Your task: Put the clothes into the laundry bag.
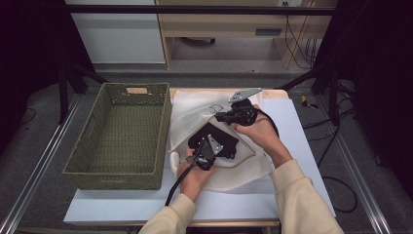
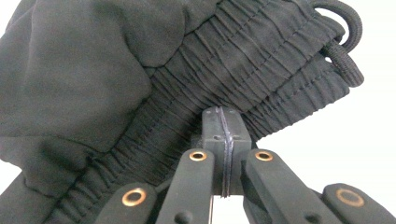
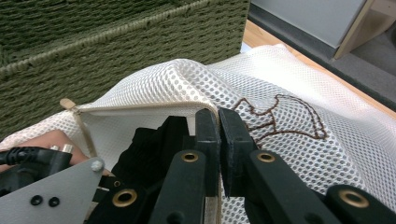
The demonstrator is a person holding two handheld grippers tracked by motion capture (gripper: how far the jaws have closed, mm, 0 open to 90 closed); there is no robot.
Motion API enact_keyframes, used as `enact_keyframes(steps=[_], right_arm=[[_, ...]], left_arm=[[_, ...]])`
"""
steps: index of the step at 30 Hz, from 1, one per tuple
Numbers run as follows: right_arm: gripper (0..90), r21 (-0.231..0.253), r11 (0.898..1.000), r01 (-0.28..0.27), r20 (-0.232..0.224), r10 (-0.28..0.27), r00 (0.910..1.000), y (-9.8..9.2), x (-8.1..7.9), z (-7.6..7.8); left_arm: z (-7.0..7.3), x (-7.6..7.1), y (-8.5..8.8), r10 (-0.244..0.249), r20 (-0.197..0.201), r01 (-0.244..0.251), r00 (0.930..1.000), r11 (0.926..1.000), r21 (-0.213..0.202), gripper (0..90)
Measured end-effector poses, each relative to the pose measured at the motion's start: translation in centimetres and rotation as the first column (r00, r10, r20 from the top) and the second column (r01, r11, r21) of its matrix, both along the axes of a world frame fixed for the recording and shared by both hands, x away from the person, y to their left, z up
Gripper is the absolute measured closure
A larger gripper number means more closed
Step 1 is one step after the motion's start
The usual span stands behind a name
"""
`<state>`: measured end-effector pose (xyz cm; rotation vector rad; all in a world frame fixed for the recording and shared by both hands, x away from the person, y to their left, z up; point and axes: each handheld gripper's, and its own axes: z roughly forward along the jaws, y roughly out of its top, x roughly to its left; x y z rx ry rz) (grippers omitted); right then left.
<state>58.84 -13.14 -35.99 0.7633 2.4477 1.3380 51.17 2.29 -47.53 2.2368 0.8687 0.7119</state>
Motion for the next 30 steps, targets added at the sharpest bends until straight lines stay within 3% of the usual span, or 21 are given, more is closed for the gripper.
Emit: enact_keyframes(steps=[18,30], right_arm=[[87.4,0.039,0.999,0.029,-0.001,-0.029,0.9996,-0.6,1.3,-0.6],[87.5,0.028,0.999,0.039,0.028,-0.040,0.9988,-0.5,1.5,0.6]], left_arm=[[0.0,0.9,-0.3,0.008,0.010,-0.008,0.9999,0.9999,0.010,90.0],[0.0,1.1,-0.3,0.007,0.011,-0.007,0.9999,0.9999,0.013,90.0]])
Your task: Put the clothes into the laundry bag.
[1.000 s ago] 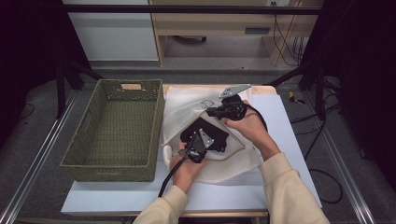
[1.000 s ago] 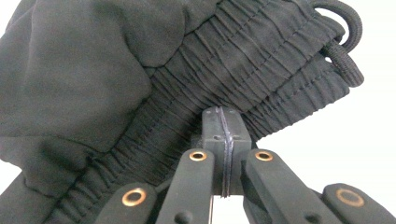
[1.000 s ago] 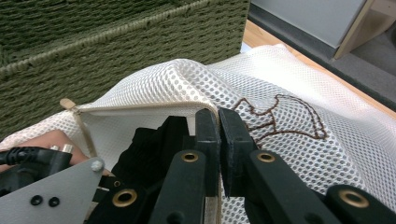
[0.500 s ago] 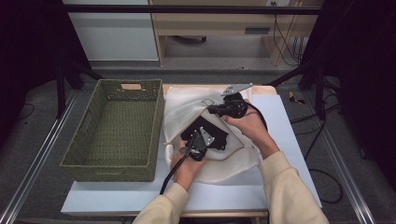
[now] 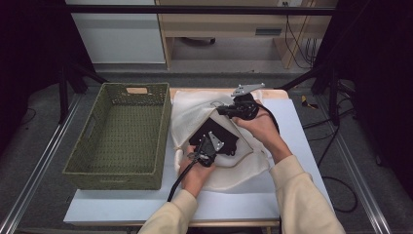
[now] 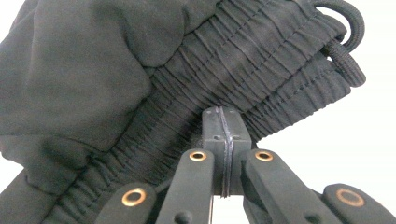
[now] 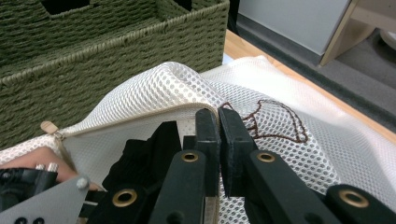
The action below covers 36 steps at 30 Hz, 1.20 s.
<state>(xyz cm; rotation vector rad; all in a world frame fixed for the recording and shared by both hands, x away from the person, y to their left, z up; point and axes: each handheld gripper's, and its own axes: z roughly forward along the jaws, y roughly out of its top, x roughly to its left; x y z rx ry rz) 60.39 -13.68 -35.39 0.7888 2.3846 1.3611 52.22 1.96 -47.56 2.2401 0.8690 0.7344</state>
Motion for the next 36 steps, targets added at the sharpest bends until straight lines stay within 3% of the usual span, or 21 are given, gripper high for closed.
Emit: enact_keyframes(steps=[11,36], right_arm=[[87.5,-0.010,1.000,-0.006,0.031,0.006,0.9995,0.2,0.0,1.8],[87.5,0.002,1.000,-0.011,0.040,0.010,0.9991,0.1,-0.2,2.9]], left_arm=[[0.0,0.0,-0.1,0.001,0.007,-0.001,1.0000,0.9999,0.011,90.0],[0.1,0.4,-0.4,0.019,0.008,-0.019,0.9998,0.9997,0.016,90.0]])
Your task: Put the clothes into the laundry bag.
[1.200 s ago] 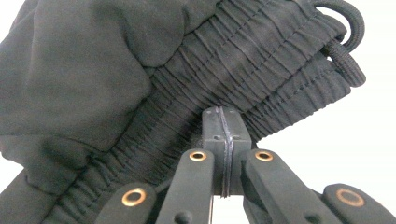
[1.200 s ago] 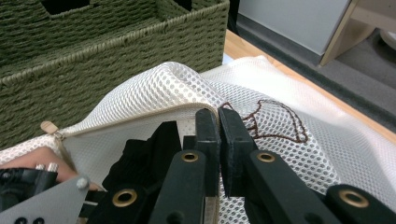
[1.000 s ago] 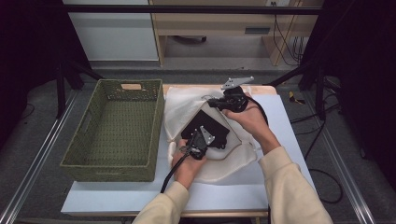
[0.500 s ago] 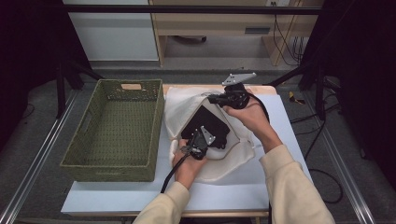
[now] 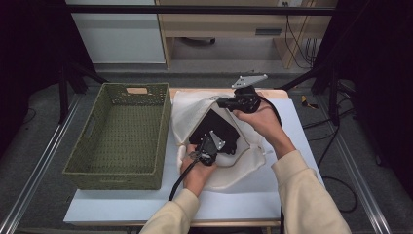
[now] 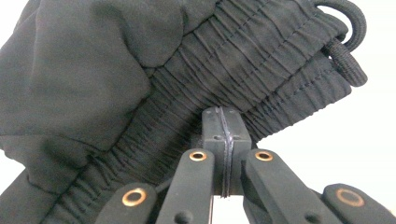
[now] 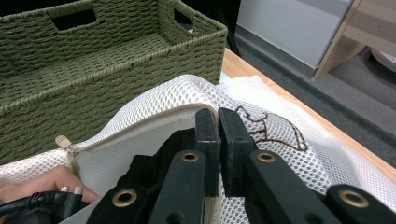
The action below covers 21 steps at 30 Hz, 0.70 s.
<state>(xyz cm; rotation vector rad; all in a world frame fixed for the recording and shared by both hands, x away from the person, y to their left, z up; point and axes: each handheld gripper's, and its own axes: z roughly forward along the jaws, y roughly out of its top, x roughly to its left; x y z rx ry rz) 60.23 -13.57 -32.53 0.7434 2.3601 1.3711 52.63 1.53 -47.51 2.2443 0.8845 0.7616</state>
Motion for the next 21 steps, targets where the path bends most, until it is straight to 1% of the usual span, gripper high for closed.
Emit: enact_keyframes(steps=[2,3,4,15,21], right_arm=[[87.5,0.003,1.000,0.001,0.001,-0.001,1.0000,0.00,0.04,0.03],[87.5,0.004,1.000,0.000,0.002,0.000,1.0000,0.01,0.04,0.05],[87.5,0.005,1.000,0.000,0.001,0.000,1.0000,0.02,0.02,0.07],[87.5,0.002,1.000,-0.001,0.002,0.001,1.0000,0.03,-0.13,0.26],[87.5,0.000,1.000,-0.002,0.001,0.002,1.0000,0.04,-0.23,0.30]], left_arm=[[-0.04,0.07,-0.03,0.001,0.002,-0.001,1.0000,1.0000,-0.003,90.0],[-0.01,0.11,-0.02,-0.001,0.012,0.001,0.9999,1.0000,0.003,90.0],[-0.07,0.14,-0.06,0.001,0.005,-0.001,1.0000,1.0000,-0.002,90.0],[-0.03,0.58,-0.18,0.003,0.004,-0.003,1.0000,1.0000,-0.001,90.0],[-0.16,0.75,-0.25,0.009,0.011,-0.009,0.9999,0.9999,-0.005,90.0]])
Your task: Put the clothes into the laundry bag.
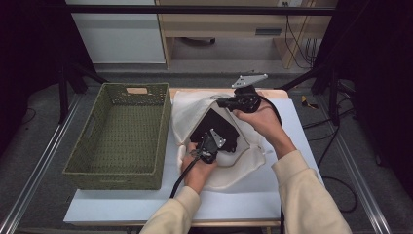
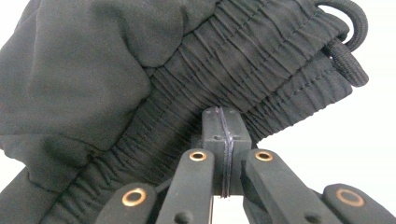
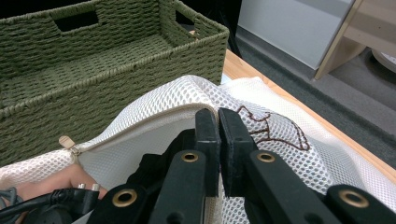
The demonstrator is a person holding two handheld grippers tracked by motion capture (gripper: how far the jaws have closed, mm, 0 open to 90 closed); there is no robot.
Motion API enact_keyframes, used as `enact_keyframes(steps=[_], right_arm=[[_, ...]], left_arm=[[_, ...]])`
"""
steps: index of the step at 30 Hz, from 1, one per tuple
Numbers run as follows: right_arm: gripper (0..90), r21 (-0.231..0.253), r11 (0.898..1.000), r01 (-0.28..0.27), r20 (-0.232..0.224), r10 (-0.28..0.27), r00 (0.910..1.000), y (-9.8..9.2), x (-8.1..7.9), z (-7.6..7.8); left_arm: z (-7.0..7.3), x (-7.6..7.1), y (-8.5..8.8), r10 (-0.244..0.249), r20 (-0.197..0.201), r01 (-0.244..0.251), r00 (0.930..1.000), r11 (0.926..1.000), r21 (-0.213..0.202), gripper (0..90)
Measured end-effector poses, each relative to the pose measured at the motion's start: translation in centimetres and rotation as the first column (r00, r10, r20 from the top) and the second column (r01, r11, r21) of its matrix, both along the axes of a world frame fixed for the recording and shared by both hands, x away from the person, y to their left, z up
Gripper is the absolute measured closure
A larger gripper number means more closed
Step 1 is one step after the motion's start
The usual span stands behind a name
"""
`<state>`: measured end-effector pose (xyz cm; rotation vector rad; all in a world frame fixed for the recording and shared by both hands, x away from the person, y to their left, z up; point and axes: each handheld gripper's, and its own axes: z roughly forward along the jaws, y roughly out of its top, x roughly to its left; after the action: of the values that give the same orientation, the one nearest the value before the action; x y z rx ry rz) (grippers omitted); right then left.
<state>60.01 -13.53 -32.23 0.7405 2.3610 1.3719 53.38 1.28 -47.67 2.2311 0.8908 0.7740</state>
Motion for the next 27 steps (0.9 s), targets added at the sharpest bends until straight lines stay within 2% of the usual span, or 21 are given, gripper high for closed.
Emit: enact_keyframes(steps=[8,16,21,25,27], right_arm=[[87.5,-0.001,1.000,-0.007,-0.001,0.007,1.0000,0.0,-0.1,0.0],[87.5,-0.002,1.000,-0.011,-0.005,0.011,0.9999,0.0,-0.3,-0.2],[87.5,-0.001,1.000,-0.013,-0.011,0.013,0.9999,0.0,-0.5,-0.5],[87.5,-0.004,1.000,-0.014,-0.012,0.014,0.9998,0.0,-0.6,-0.7],[87.5,-0.005,1.000,-0.015,-0.013,0.015,0.9998,0.0,-0.8,-0.8]], left_arm=[[0.0,0.4,-0.1,0.005,0.003,-0.005,1.0000,0.9999,0.009,90.0],[-0.1,0.4,-0.2,0.013,0.017,-0.013,0.9998,0.9999,0.001,90.0],[0.1,-0.1,0.0,0.006,0.033,-0.006,0.9994,0.9999,-0.016,89.9],[0.7,-1.1,0.4,-0.019,0.058,0.020,0.9982,0.9993,-0.030,89.9],[1.2,-1.9,0.7,-0.031,0.061,0.034,0.9977,0.9979,-0.056,89.9]])
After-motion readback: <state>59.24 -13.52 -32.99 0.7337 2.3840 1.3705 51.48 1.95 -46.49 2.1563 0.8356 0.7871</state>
